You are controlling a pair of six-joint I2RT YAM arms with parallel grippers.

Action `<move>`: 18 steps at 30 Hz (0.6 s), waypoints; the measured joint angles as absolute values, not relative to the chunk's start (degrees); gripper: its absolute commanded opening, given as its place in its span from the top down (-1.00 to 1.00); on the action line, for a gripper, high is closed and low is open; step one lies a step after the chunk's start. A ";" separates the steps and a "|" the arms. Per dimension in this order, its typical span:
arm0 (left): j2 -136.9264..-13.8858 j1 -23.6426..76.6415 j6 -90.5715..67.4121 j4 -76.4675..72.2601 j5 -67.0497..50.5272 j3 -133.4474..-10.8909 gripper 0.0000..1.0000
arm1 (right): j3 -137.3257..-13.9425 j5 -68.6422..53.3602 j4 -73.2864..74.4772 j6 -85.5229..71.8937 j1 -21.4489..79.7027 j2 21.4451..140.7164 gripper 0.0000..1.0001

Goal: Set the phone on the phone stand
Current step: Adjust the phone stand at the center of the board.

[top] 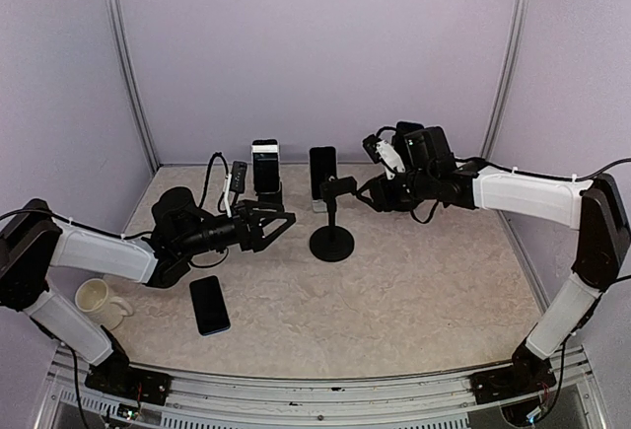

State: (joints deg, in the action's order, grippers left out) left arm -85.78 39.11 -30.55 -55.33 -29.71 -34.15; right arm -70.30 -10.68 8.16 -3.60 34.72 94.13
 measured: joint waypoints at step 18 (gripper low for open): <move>-87.39 39.24 -30.55 -52.77 -27.88 -37.63 -0.97 | -70.22 -9.21 8.64 -3.42 41.69 92.79 0.02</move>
